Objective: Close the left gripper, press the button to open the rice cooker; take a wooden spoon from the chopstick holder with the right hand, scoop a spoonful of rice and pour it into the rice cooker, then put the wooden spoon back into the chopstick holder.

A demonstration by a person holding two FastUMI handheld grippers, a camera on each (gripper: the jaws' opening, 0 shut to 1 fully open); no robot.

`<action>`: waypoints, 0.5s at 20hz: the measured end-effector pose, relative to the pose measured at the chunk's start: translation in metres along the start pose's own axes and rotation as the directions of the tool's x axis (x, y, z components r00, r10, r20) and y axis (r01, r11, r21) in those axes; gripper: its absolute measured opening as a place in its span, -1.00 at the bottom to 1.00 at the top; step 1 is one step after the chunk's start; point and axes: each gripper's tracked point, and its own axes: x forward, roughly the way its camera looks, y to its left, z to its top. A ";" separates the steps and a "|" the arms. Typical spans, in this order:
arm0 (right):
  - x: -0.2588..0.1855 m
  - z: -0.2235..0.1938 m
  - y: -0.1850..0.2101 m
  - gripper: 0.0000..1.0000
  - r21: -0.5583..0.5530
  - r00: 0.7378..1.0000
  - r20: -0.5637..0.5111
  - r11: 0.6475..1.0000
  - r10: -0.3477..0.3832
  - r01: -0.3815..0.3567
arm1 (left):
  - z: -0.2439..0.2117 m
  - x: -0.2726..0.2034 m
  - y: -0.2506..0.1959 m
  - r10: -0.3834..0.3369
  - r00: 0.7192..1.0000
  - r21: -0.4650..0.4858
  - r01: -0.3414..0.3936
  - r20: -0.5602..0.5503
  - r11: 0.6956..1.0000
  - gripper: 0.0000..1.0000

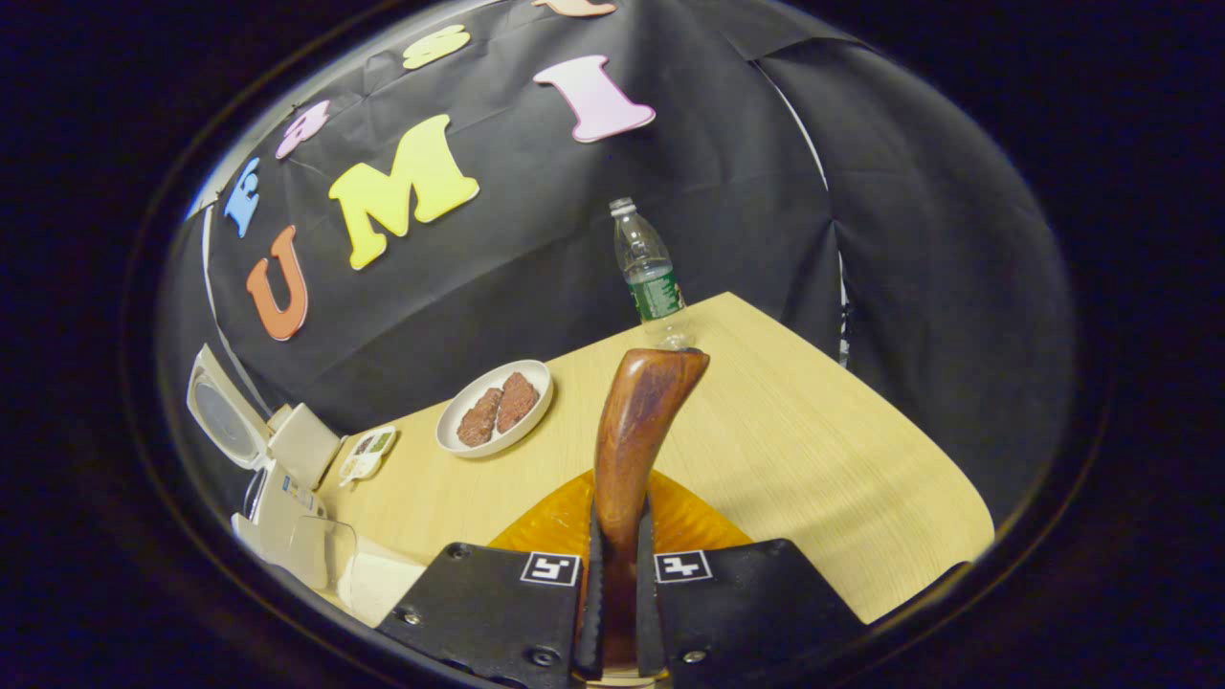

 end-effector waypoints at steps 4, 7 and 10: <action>-0.028 0.011 0.008 -0.76 -0.052 0.997 0.076 0.999 -0.006 0.010 | 0.001 -0.004 -0.013 -0.046 0.999 0.042 0.045 0.002 0.998 0.87; -0.049 0.026 0.013 -0.79 -0.045 0.990 0.138 0.999 0.005 0.001 | 0.011 -0.015 -0.025 -0.072 0.997 0.051 0.071 0.028 0.996 0.87; -0.070 0.038 0.018 -0.80 -0.067 0.982 0.186 0.998 0.009 0.004 | 0.015 -0.026 -0.026 -0.087 0.995 0.041 0.086 0.040 0.995 0.90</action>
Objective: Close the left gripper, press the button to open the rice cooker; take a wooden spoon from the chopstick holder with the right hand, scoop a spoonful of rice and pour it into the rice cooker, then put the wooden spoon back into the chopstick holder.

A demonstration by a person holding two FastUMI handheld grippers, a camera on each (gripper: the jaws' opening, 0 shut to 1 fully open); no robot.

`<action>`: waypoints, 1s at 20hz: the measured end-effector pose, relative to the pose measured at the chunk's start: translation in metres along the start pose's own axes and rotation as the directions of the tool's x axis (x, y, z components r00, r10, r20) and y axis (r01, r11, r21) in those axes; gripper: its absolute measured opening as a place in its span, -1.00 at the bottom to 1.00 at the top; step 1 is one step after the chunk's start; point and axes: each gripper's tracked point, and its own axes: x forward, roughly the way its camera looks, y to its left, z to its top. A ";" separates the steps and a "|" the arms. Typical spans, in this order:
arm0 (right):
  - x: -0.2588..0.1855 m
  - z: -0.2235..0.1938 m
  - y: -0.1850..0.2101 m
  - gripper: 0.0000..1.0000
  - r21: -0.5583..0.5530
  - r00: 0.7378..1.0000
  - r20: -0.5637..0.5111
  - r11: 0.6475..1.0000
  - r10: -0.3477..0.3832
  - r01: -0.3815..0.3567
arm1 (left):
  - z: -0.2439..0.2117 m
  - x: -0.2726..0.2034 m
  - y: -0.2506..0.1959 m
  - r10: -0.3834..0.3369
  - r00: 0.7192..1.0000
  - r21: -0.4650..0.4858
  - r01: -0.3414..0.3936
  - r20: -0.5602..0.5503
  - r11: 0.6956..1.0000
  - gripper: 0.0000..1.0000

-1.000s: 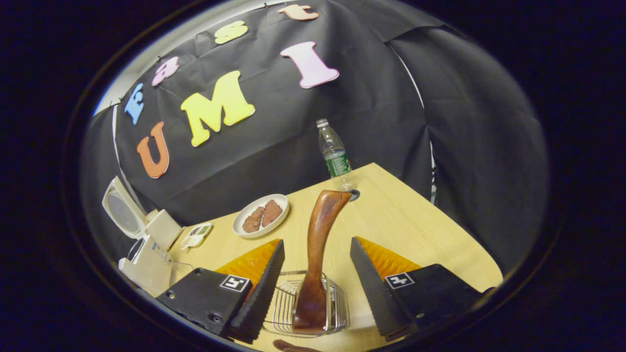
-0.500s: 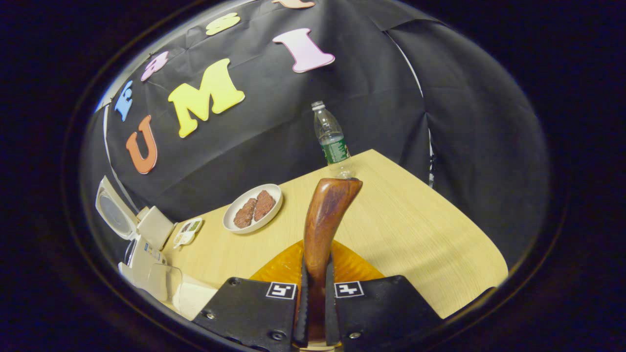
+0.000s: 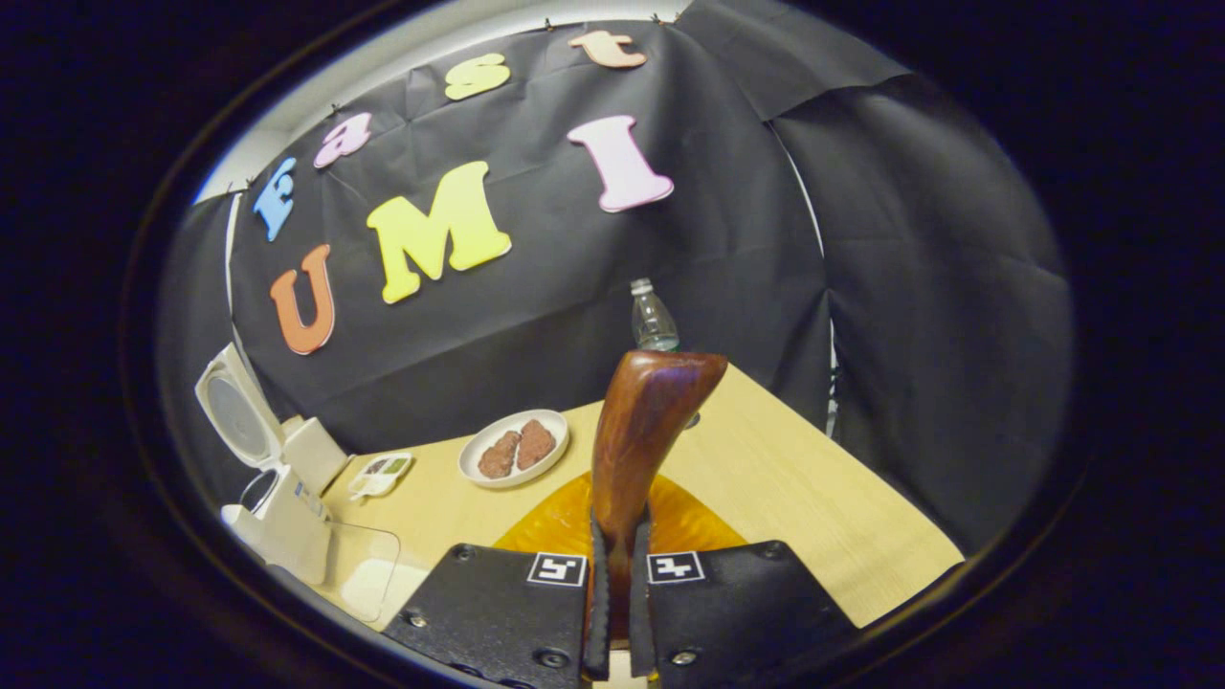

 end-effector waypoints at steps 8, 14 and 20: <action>-0.061 0.040 0.039 -0.80 -0.084 0.994 0.107 0.996 0.031 -0.022 | 0.000 -0.021 0.019 0.018 1.000 -0.058 -0.018 -0.015 0.998 0.92; -0.077 0.036 0.093 -0.80 -0.149 0.988 0.130 0.987 0.080 -0.060 | -0.014 -0.019 0.028 0.021 0.999 -0.051 -0.023 -0.040 0.998 0.89; -0.085 0.030 0.167 -0.80 -0.220 0.976 0.157 0.969 0.149 -0.112 | -0.022 -0.021 0.040 0.025 0.998 -0.060 -0.028 -0.053 0.998 0.89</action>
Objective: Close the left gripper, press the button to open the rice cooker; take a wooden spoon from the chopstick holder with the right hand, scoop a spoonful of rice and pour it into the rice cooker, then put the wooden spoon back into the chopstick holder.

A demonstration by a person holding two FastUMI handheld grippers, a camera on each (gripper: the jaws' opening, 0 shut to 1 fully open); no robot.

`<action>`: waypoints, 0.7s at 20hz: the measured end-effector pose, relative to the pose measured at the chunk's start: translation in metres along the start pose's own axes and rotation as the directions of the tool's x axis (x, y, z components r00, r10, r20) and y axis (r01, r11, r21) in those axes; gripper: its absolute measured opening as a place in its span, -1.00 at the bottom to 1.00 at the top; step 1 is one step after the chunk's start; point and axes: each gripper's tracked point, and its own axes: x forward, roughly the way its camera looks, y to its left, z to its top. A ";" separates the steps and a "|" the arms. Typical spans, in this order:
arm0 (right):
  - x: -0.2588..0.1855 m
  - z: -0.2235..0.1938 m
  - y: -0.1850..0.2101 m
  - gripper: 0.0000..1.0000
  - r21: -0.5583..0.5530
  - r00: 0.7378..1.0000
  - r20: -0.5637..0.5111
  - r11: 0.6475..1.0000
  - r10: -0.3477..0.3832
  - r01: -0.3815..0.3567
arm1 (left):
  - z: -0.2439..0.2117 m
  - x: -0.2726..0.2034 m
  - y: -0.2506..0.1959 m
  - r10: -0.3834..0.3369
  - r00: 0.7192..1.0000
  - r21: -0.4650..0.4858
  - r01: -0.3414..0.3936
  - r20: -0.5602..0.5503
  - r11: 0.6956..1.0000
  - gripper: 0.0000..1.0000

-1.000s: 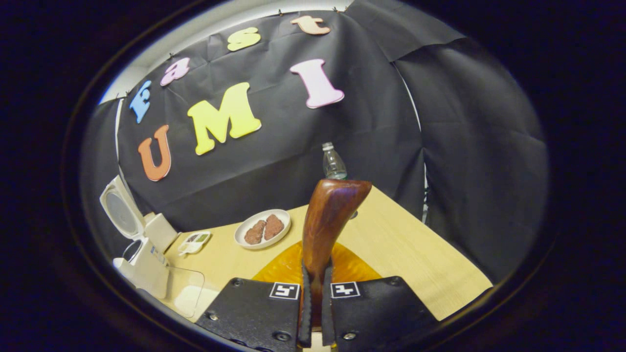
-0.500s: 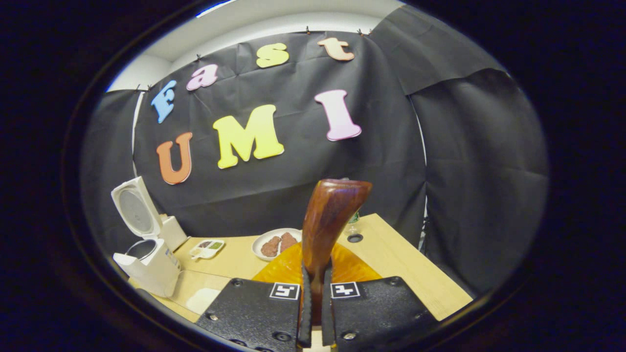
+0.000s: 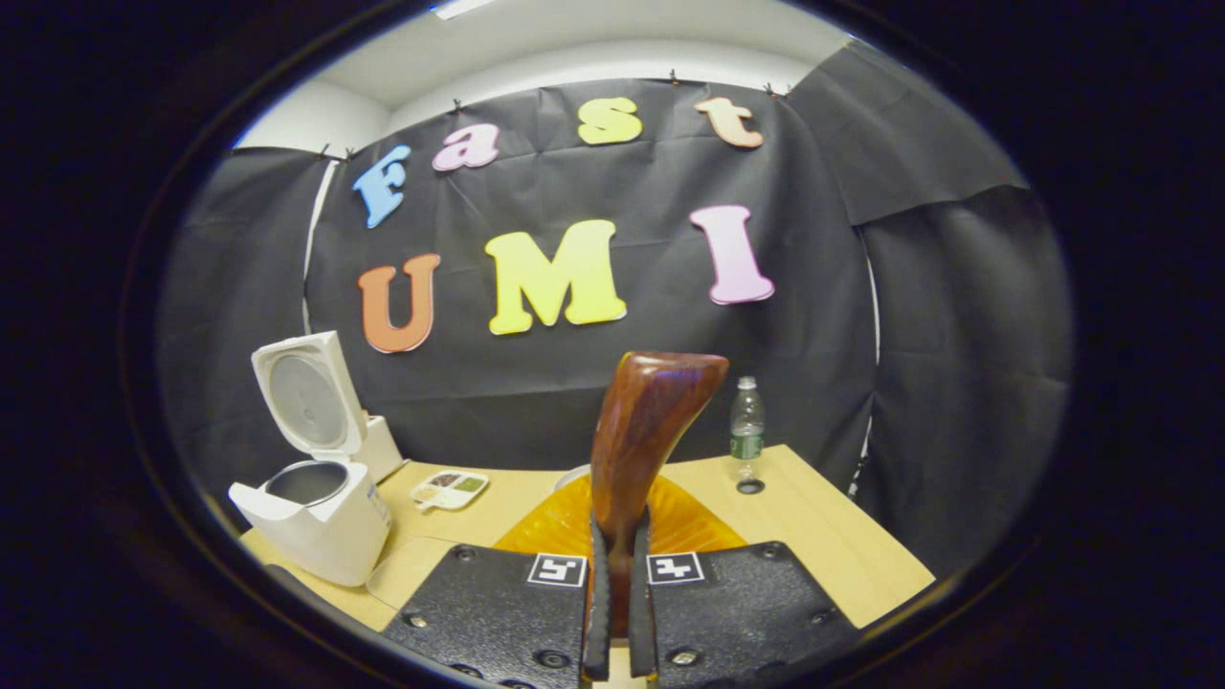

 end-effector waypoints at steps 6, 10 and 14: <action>0.022 -0.029 0.072 -0.80 -0.064 0.999 0.012 0.997 0.030 -0.029 | -0.006 -0.002 0.012 0.014 1.000 0.038 -0.013 -0.015 0.999 0.89; 0.046 -0.065 0.095 -0.80 -0.028 1.000 -0.013 1.000 0.000 -0.001 | -0.014 0.005 0.018 0.019 0.999 0.029 -0.019 -0.025 0.999 0.89; 0.067 -0.103 0.094 -0.81 -0.091 0.998 -0.041 0.994 -0.057 0.053 | -0.026 0.015 0.026 0.034 0.998 0.032 -0.032 -0.061 0.999 0.89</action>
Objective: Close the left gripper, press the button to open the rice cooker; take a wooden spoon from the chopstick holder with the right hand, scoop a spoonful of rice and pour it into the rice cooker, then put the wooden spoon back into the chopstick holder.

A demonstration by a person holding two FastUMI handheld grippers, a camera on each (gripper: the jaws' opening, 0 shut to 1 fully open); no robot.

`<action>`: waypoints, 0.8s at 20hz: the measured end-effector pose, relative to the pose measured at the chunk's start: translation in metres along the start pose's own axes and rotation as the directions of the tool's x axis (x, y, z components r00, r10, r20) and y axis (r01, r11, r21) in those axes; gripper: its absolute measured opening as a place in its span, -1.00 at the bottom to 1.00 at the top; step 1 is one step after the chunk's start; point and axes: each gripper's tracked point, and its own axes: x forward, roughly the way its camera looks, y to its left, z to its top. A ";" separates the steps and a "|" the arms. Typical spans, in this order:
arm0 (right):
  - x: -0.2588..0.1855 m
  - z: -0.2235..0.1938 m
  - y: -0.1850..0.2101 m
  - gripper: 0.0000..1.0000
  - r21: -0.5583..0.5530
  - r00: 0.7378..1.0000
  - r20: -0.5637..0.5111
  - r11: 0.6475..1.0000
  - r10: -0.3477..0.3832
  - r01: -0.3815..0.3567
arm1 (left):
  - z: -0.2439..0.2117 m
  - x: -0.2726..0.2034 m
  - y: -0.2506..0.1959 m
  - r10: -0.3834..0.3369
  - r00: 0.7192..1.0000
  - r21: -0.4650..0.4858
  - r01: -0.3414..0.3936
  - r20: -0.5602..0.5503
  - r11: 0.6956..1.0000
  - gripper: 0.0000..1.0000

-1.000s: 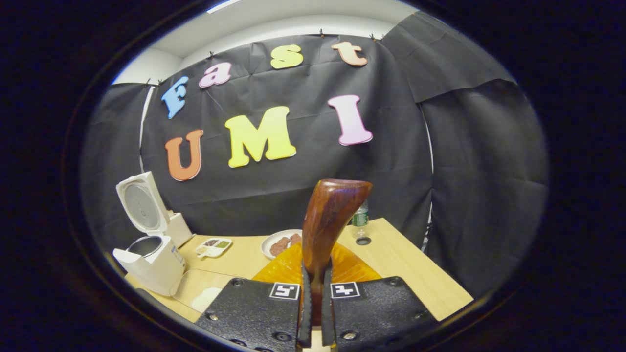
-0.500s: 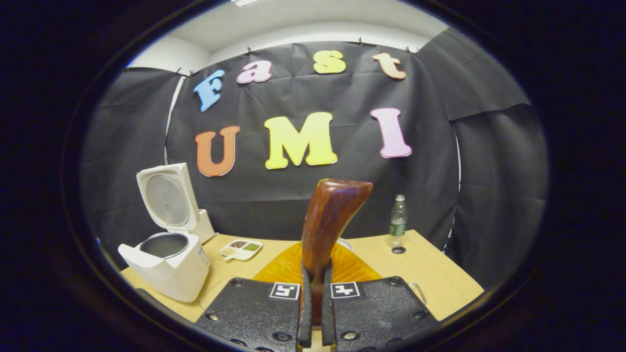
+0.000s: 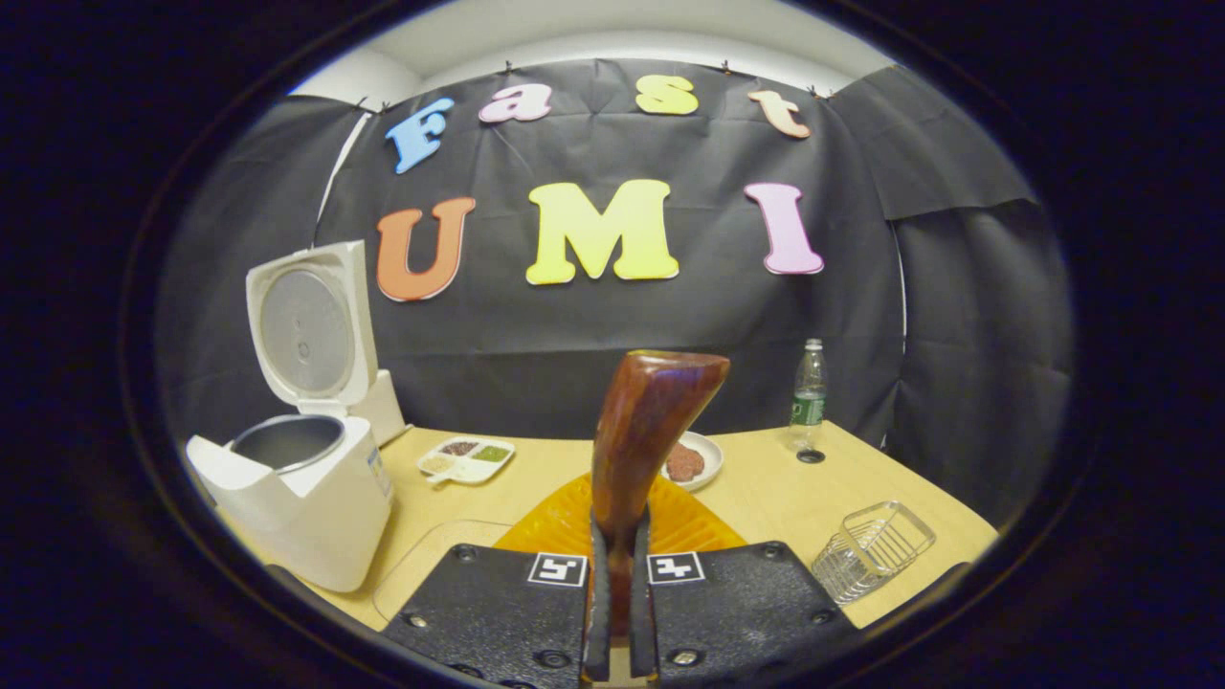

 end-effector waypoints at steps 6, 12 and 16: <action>0.018 -0.034 0.002 -0.80 -0.163 0.997 -0.050 0.986 -0.051 0.043 | -0.011 0.011 -0.001 -0.005 1.000 -0.035 0.004 -0.031 0.999 0.89; 0.011 -0.057 0.047 -0.80 -0.041 0.979 -0.161 0.990 0.124 -0.132 | -0.018 0.015 -0.010 -0.020 0.998 -0.036 0.018 -0.060 0.999 0.89; -0.001 -0.062 0.075 -0.80 0.093 0.942 -0.202 0.963 0.268 -0.254 | -0.022 0.017 -0.021 -0.040 0.997 -0.040 0.037 -0.068 0.999 0.88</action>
